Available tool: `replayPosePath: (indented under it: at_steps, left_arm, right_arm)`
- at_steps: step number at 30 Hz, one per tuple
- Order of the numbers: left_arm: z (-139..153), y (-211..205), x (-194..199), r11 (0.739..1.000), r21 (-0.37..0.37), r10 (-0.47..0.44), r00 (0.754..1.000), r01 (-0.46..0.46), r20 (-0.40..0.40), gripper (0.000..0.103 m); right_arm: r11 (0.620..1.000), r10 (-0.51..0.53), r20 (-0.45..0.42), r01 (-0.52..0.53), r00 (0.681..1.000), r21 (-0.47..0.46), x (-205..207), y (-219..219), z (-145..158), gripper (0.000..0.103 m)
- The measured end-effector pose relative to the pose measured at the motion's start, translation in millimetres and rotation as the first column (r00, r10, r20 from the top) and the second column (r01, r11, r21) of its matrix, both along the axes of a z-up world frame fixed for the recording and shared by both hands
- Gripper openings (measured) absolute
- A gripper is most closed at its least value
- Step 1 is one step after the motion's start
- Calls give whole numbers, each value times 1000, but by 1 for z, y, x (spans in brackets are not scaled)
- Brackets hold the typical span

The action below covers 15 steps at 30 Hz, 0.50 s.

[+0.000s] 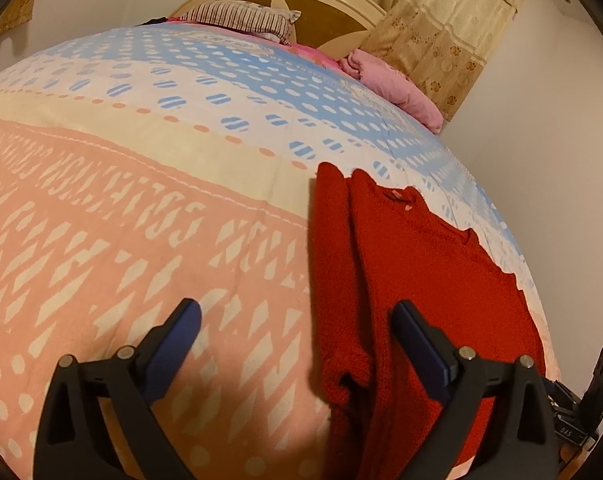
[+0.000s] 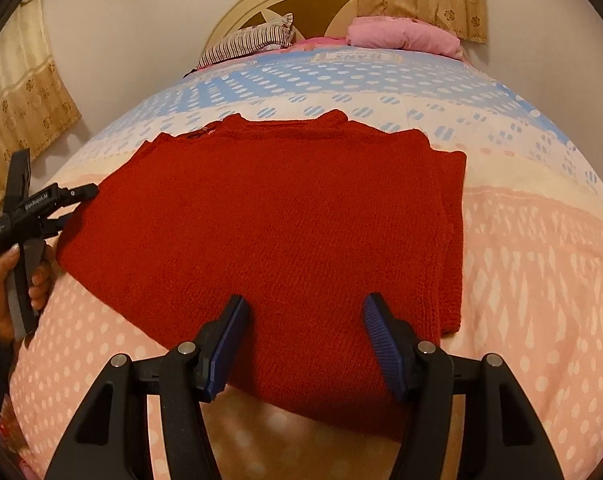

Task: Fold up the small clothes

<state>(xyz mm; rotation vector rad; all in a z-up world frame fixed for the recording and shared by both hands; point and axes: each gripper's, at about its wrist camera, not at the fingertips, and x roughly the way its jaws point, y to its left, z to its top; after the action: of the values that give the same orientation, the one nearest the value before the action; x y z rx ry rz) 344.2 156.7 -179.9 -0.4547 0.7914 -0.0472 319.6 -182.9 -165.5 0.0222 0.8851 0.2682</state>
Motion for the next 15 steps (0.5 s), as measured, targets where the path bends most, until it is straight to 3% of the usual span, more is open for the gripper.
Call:
replayPosePath:
  at_steps: [8,15]
  left_arm:
    - [0,-5,3,999,34,-22,999,23,-24,103]
    - [-1,-7,6,998,50,-27,999,29,-38,103]
  right_arm:
    - [1000,-5,2,6,1000,-12,-12,3,-1,65]
    - [997,-21,-8,22,1000,74,-16,-9,-2,66]
